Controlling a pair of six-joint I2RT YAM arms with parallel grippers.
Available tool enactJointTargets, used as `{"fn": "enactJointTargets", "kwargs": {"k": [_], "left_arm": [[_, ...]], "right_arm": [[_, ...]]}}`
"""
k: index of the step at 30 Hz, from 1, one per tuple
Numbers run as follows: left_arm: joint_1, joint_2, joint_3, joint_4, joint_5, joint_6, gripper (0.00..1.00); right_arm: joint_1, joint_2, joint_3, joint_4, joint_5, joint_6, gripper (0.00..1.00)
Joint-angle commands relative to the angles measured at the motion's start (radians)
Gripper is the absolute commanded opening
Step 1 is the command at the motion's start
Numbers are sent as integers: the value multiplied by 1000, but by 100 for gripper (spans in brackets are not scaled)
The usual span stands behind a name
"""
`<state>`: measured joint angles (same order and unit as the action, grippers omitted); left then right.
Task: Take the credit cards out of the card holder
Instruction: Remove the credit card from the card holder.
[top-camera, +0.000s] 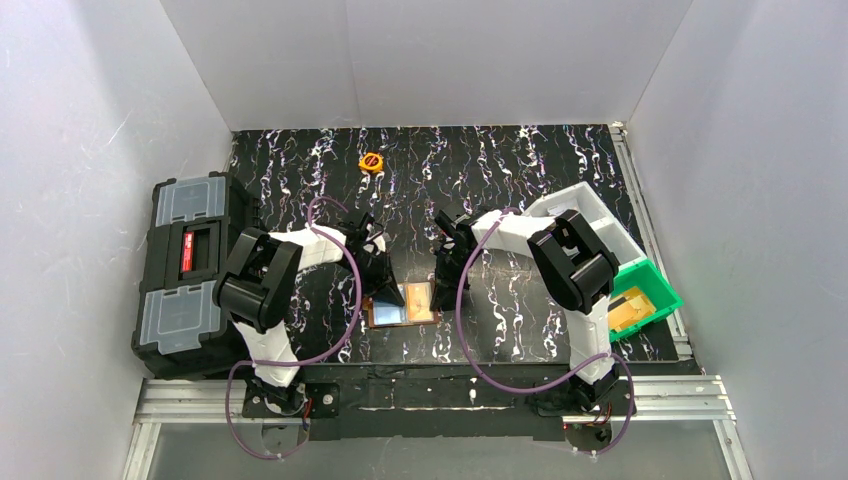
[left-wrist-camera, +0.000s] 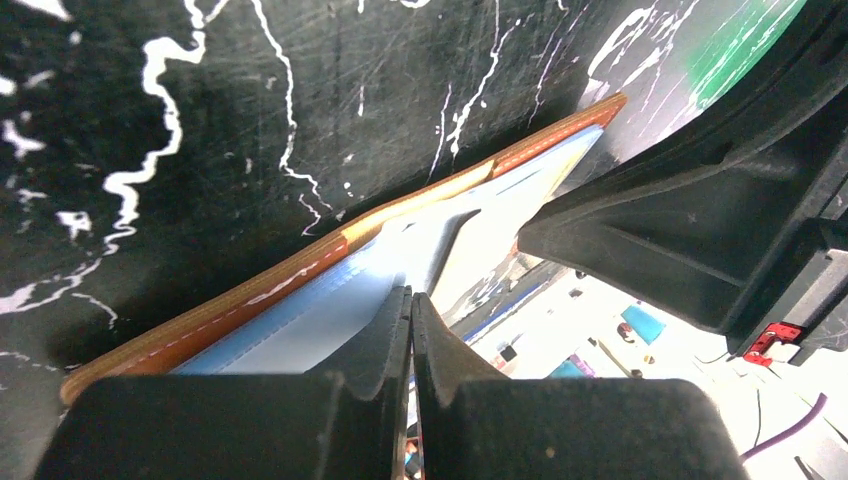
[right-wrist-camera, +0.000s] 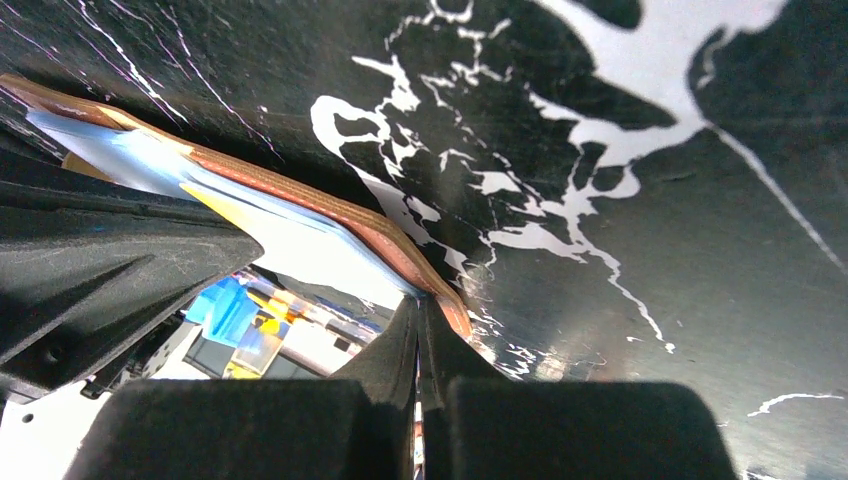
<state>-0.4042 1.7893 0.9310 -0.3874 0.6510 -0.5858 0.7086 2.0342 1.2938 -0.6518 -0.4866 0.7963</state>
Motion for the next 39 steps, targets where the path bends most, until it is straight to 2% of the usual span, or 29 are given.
{"fn": "enactJointTargets", "kwargs": {"k": [1,7,13,31,39], "left_arm": [[17,-45,5,-54,-51,35,0],[18,-37,-17,23,32,8,0],[7,-58,-43,72,72,-19,10],[-68,-100,-127,46,-41,-58,18],[-71,-66,-148,108,-46,-109,18]], "right_arm": [[-6,71,-66,69,268,-20,1],[-6,78,-61,76,255,-26,1],[-6,81,-57,78,253,-28,1],[-6,90,-57,79,246,-23,1],[3,106,-41,65,215,-24,1]]}}
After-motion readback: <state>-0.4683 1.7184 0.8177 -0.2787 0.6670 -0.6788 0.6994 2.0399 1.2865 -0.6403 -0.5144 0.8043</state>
